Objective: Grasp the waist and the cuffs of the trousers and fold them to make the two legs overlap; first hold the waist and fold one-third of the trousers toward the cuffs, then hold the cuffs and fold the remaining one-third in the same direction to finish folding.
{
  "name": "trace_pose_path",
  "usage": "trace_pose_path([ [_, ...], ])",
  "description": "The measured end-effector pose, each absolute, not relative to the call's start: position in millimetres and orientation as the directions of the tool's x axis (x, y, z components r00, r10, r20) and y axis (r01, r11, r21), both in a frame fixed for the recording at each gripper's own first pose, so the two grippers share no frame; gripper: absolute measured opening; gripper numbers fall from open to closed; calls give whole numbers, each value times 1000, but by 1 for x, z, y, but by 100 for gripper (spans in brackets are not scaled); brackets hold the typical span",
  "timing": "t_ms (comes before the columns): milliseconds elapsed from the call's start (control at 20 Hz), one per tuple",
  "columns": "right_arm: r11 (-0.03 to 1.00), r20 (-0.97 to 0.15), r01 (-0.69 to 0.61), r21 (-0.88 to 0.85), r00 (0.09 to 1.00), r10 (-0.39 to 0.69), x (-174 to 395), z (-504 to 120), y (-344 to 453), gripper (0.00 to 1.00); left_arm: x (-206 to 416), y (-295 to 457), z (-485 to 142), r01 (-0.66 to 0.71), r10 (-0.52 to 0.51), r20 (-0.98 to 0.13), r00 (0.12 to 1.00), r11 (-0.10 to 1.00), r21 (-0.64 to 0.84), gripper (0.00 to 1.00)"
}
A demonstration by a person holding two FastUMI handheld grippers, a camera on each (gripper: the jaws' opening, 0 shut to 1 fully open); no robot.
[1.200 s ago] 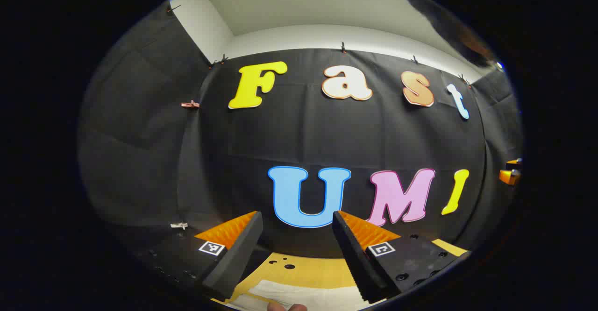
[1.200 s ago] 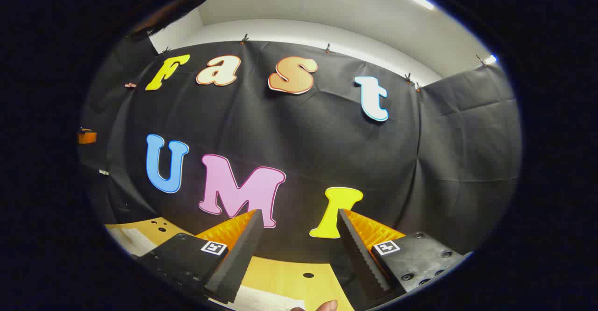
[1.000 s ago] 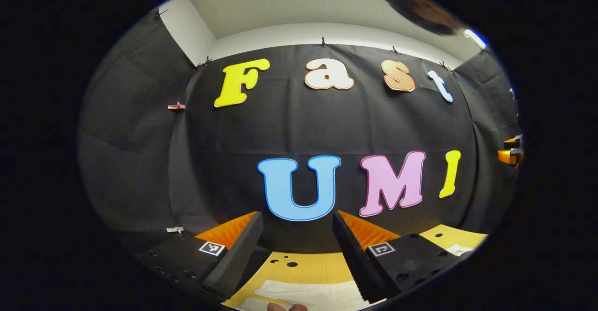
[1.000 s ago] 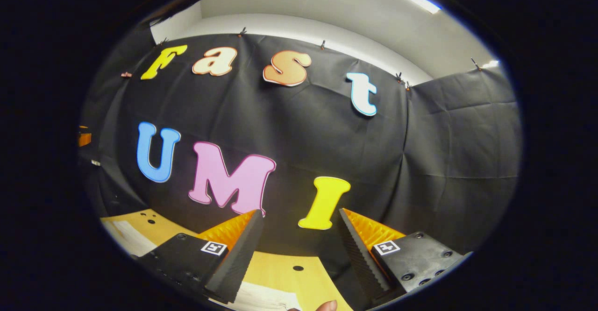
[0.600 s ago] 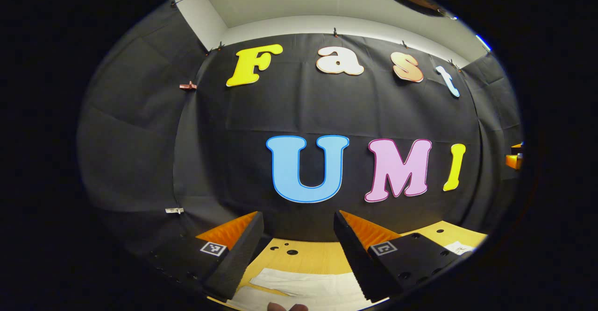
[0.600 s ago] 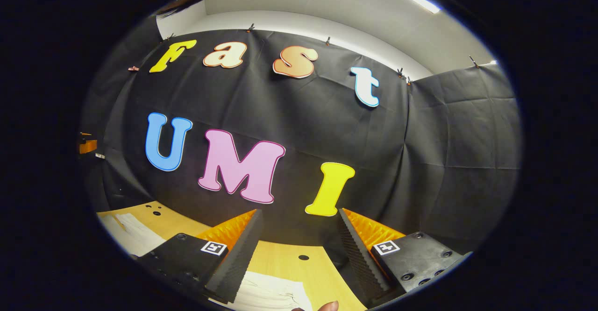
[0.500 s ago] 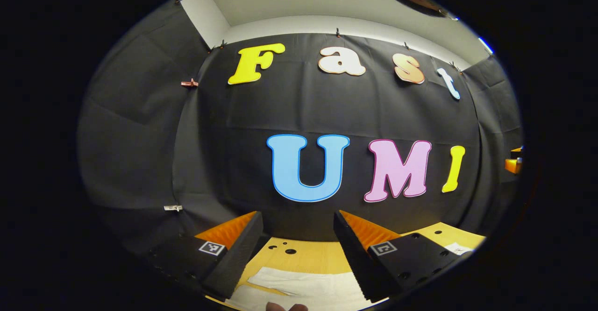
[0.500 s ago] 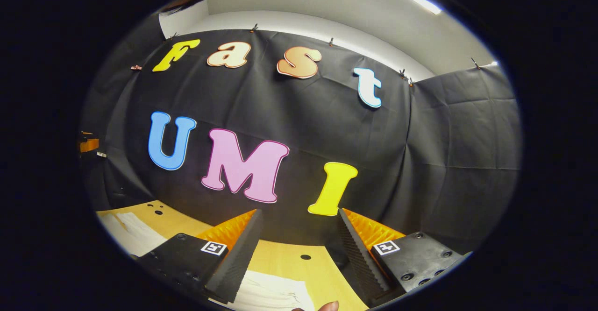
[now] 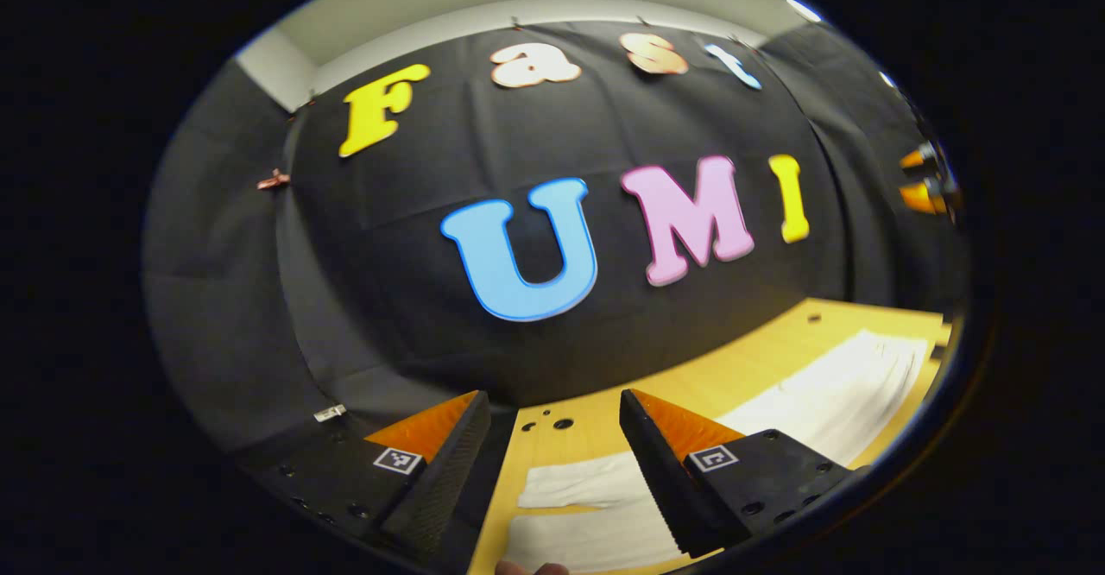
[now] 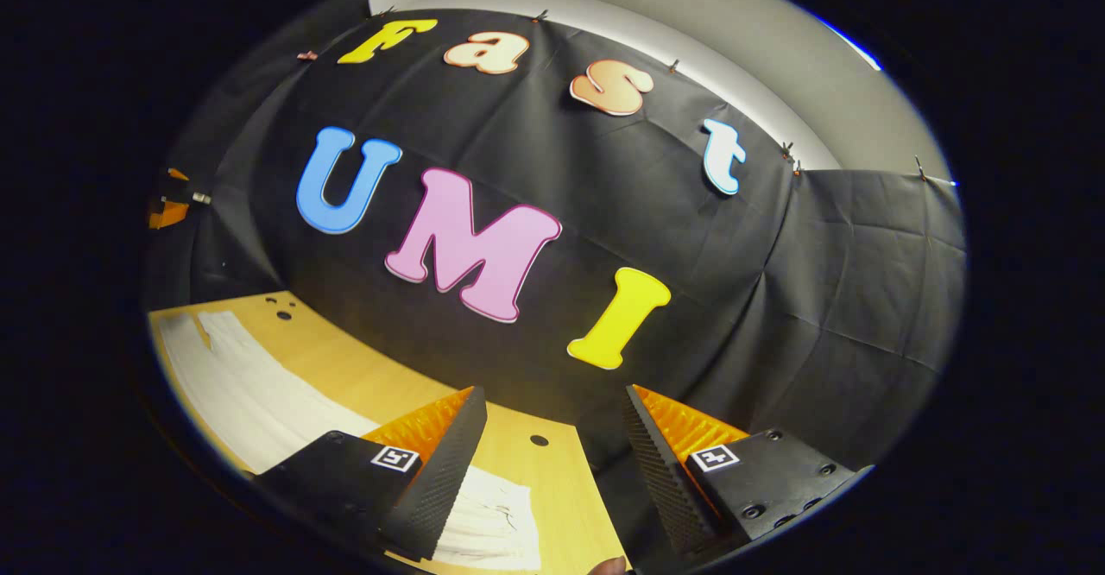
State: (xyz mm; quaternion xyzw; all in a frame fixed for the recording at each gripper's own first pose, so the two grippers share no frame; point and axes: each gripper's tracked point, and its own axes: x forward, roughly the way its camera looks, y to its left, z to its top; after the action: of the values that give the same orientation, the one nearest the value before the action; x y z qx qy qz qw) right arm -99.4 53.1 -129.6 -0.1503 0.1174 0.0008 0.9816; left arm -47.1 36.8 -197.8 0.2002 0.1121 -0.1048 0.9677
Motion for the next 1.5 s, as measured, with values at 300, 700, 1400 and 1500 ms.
trace_pose_path([
  [300,948,-302,-13,-319,949,-89,-120,-157,40,98,-91,50,-315,535,-223,-512,829,581,613,96],
  [700,930,-354,16,-367,922,-155,-148,-172,24,98,-156,72,-452,845,-208,-821,532,196,498,95],
  [1400,910,-395,41,-413,892,-220,-176,-177,15,98,-113,99,-525,899,-32,-901,433,-52,434,88],
  [1500,905,-403,40,-423,887,-227,-180,-181,12,97,-103,104,-533,905,15,-907,422,-67,420,67],
])
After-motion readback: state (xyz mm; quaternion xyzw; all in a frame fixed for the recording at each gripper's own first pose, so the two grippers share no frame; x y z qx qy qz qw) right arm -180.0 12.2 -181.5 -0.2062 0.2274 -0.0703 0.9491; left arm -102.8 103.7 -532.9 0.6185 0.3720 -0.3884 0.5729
